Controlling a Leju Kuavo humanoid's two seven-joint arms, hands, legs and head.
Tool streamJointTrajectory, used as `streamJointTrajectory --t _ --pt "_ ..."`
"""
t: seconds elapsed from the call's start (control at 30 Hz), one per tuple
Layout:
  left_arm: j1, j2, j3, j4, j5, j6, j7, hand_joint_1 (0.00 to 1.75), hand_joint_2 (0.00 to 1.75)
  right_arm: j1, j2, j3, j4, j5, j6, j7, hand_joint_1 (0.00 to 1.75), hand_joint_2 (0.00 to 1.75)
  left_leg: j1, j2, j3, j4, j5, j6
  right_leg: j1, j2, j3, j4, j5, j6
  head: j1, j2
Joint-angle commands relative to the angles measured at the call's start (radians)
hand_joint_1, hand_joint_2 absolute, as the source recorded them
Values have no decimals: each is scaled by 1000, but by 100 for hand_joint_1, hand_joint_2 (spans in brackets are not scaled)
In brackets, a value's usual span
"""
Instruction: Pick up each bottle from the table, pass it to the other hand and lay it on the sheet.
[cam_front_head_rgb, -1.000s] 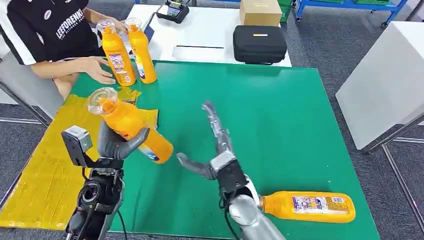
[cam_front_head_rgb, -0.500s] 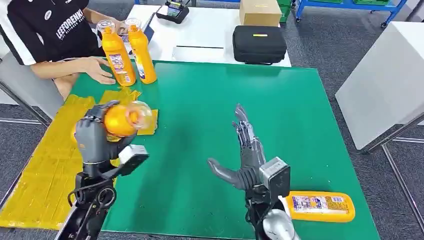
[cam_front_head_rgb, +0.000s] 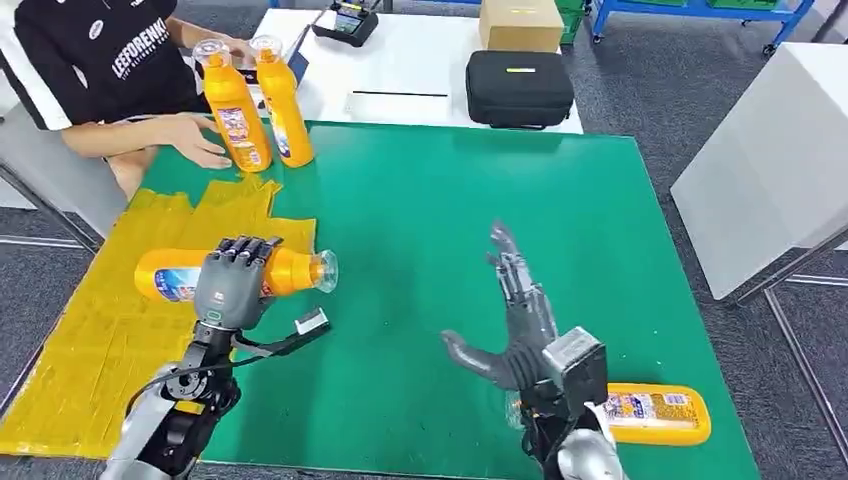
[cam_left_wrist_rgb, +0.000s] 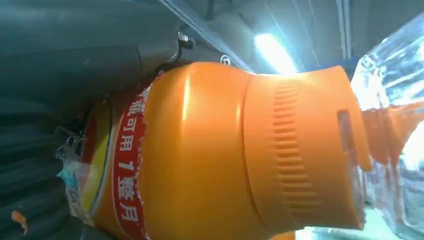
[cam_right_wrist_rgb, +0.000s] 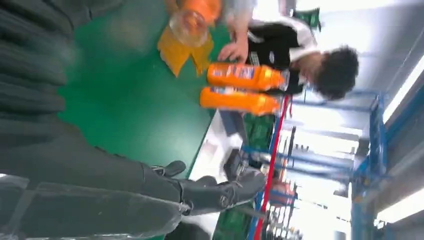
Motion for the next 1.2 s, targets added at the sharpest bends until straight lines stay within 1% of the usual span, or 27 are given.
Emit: streamJointTrajectory --t 0.03,0.13,0.17,0.23,0.27,0.3,0.33,0.4,0.43,0.47,0.5,0.53,0.57,0.6,0.63,0.67,0.77,0.87,0.9,0.93,0.97,1.03,1.07,1.1,1.13,1.17,1.2 --pt "-146 28 30 358 35 -64 22 175 175 0 -3 -2 13 22 37 14 0 175 0 3 6 0 -2 -3 1 1 5 0 -2 -2 -1 0" --pt "-155 20 80 360 116 -180 -25 175 175 -1 20 -11 30 45 46 20 0 175 1 1 2 0 -1 -2 1 0 2 0 -1 -1 -1 0" --pt "-155 20 81 353 119 -189 -26 175 175 2 24 -13 32 48 48 19 0 175 1 2 5 0 -2 -3 1 0 4 0 -2 -2 -1 0" --pt "-155 20 81 353 119 -189 -26 175 175 2 24 -13 32 48 48 19 0 175 1 1 3 0 -1 -2 1 0 2 0 -1 -1 -1 0" --pt "-157 18 82 352 122 -199 -24 175 175 5 25 -14 33 50 48 19 0 175 1 1 5 0 -2 -2 1 -1 4 0 -2 -2 -1 0" --pt "-159 17 85 356 122 -221 -9 175 175 6 27 -14 35 56 55 21 0 175 1 1 3 0 -2 -2 1 -1 3 0 -1 -2 -1 0" --pt "-160 17 89 353 127 -234 -5 175 175 6 29 -14 37 61 59 22 0 175 1 1 6 0 -3 -3 2 -2 6 0 -3 -2 -1 0" --pt "-166 17 114 329 174 -302 -27 175 175 6 41 -14 50 78 70 27 0 175 1 1 2 0 -1 -1 1 -1 2 -1 -1 -1 -1 0" --pt "-166 21 109 311 175 -333 -28 175 175 -1 46 -13 62 87 78 31 0 175 1 1 4 0 -2 -2 1 -1 5 0 -2 -2 -1 0" --pt "-169 21 108 310 175 -335 -29 175 175 -1 47 -13 62 88 78 31 0 175 1 1 2 0 -1 -1 1 0 2 0 -1 -1 -1 0" --pt "-165 26 105 286 177 -369 -25 175 175 -6 52 -10 73 112 82 37 0 175 1 2 5 0 -2 -3 1 0 5 0 -2 -2 -1 0" --pt "-162 28 103 272 177 -379 -24 175 175 -7 57 -11 76 116 83 38 0 175 1 1 3 0 -1 -2 1 0 3 0 -1 -2 -1 0" --pt "-151 31 94 240 174 -378 -22 24 175 -4 57 -9 75 151 85 49 0 175 1 1 2 0 -1 -2 1 0 2 0 0 -1 -1 0" --pt "-151 30 93 237 174 -381 -22 0 175 0 58 -9 72 153 85 49 0 175 1 2 5 0 -2 -3 1 0 5 0 -1 -2 -1 0" --pt "-146 29 90 224 176 -375 -29 0 175 1 53 -7 70 182 84 59 0 175 1 2 3 0 -1 -2 1 1 3 -1 0 -2 -1 0" --pt "-145 26 89 223 176 -375 -29 0 175 3 53 -7 69 182 84 59 0 175 1 2 5 0 -2 -3 1 0 5 0 -1 -3 -1 0" --pt "-145 26 89 223 176 -375 -29 0 175 3 53 -7 69 182 84 59 0 175 1 1 2 0 -1 -2 1 0 2 -1 0 -1 -1 0" --pt "-145 26 89 223 176 -375 -29 0 175 3 53 -7 69 182 84 59 0 175 1 2 6 0 -3 -2 1 0 6 0 -2 -2 -1 0" --pt "-140 29 78 209 170 -378 -22 0 175 7 44 -6 60 227 81 73 0 175 1 2 6 0 -2 -2 1 0 6 0 -2 -2 -1 0" --pt "-137 27 70 194 166 -384 -16 0 175 10 35 -3 52 278 77 85 0 175 1 1 2 -1 0 -1 1 0 2 -1 0 -1 -1 0" --pt "-131 25 63 171 163 -387 -14 0 175 19 29 -7 40 322 79 98 0 175 1 2 6 0 -2 -2 1 0 6 0 -2 -2 -1 0" --pt "-115 22 54 132 154 -388 5 0 175 36 24 -13 17 387 80 120 0 175 1 0 2 0 -1 -1 1 -1 3 0 -1 -1 -1 0" --pt "-106 20 49 113 150 -392 14 0 175 47 21 -14 2 429 79 132 0 175 1 0 5 0 -2 -2 1 -2 5 0 -2 -2 -1 0" --pt "-100 20 48 103 148 -397 17 0 175 53 22 -17 -6 453 78 143 0 175 1 0 3 0 -1 -2 1 -1 3 0 -1 -1 -1 0" --pt "-89 18 45 86 145 -401 23 0 175 64 19 -19 -22 499 76 158 0 175 0 0 6 0 -3 -3 1 -2 6 1 -3 -2 -1 0" --pt "-79 17 41 68 141 -408 31 0 175 78 18 -30 -34 561 81 182 0 175 0 0 3 0 -2 -2 1 -2 4 0 -2 -1 -1 0" --pt "-75 18 34 60 131 -410 40 0 175 85 16 -36 -40 605 78 195 0 175 0 0 5 0 -3 -2 1 -2 6 1 -3 -2 -1 0"
